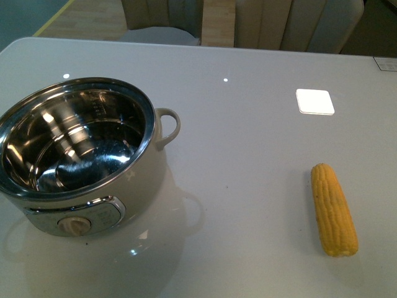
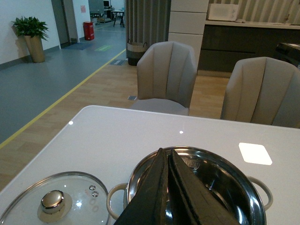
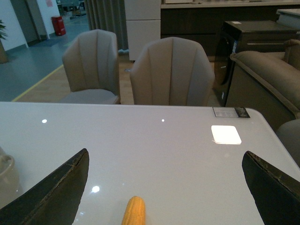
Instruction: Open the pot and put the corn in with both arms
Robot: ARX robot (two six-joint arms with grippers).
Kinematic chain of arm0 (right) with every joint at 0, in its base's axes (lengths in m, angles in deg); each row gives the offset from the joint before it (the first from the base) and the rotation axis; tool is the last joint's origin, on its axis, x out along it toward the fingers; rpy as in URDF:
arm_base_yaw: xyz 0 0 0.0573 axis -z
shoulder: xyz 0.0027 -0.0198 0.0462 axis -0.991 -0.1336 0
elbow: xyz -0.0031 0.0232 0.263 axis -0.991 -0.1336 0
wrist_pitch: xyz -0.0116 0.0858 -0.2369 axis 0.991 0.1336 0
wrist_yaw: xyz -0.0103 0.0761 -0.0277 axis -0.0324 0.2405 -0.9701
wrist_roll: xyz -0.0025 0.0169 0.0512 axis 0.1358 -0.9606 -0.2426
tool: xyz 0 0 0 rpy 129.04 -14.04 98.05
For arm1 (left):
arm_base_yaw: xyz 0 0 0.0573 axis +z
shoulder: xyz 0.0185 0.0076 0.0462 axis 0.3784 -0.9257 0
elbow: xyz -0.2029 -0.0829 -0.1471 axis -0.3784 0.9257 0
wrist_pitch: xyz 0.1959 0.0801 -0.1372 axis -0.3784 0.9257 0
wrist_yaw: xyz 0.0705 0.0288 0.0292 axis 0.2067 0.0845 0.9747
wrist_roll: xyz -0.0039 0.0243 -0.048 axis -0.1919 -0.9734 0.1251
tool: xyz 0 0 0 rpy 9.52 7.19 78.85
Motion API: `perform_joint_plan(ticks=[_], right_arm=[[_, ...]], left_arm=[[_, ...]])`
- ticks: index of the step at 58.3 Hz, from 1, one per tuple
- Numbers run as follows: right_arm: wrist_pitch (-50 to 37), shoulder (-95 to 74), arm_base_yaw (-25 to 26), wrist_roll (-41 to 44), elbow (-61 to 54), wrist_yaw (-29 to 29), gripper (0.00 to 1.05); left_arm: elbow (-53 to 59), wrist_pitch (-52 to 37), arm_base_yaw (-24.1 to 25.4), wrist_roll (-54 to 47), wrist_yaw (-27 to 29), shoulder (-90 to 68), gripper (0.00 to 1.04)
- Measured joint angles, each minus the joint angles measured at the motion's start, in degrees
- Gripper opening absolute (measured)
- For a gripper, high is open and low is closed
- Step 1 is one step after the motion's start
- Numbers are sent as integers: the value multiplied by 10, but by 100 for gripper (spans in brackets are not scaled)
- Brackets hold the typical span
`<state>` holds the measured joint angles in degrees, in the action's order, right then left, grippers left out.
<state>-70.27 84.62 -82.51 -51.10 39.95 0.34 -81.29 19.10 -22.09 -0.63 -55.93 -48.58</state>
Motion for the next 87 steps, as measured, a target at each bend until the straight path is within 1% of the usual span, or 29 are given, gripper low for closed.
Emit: perform_joint_plan(ticks=[17, 19, 20, 22, 33, 35, 40, 41, 44, 45, 47, 48, 50, 51, 53, 54, 62, 64, 66, 87], right_arm=[[0, 0, 0, 0, 0, 0, 96], [0, 0, 0, 0, 0, 0, 96], [0, 0, 0, 0, 0, 0, 96], [0, 0, 0, 0, 0, 0, 96], [0, 0, 0, 0, 0, 0, 96], [0, 0, 0, 0, 0, 0, 96], [0, 0, 0, 0, 0, 0, 96], [0, 0, 0, 0, 0, 0, 96], [0, 0, 0, 0, 0, 0, 96], [0, 0, 0, 0, 0, 0, 96], [0, 0, 0, 0, 0, 0, 96], [0, 0, 0, 0, 0, 0, 96], [0, 0, 0, 0, 0, 0, 96], [0, 0, 0, 0, 0, 0, 96], [0, 0, 0, 0, 0, 0, 96], [0, 0, 0, 0, 0, 0, 96], [0, 0, 0, 0, 0, 0, 96], [0, 0, 0, 0, 0, 0, 96], [0, 0, 0, 0, 0, 0, 96], [2, -1, 0, -2, 1, 1, 96]], left_arm=[[0, 45, 0, 0, 0, 45, 3], [0, 71, 0, 0, 0, 66, 3], [0, 107, 0, 0, -1, 90, 3], [0, 139, 0, 0, 0, 125, 3], [0, 146, 0, 0, 0, 143, 4], [0, 146, 0, 0, 0, 143, 8], [0, 146, 0, 0, 0, 144, 32], [0, 146, 0, 0, 0, 144, 33], [0, 146, 0, 0, 0, 144, 44], [0, 146, 0, 0, 0, 144, 46], [0, 146, 0, 0, 0, 144, 53], [0, 146, 0, 0, 0, 144, 55], [0, 146, 0, 0, 0, 144, 62], [0, 146, 0, 0, 0, 144, 64], [0, 147, 0, 0, 0, 144, 71], [0, 146, 0, 0, 0, 144, 73], [0, 146, 0, 0, 0, 144, 97], [0, 147, 0, -2, 0, 144, 99], [0, 147, 0, -2, 0, 144, 97], [0, 147, 0, -2, 0, 144, 98]])
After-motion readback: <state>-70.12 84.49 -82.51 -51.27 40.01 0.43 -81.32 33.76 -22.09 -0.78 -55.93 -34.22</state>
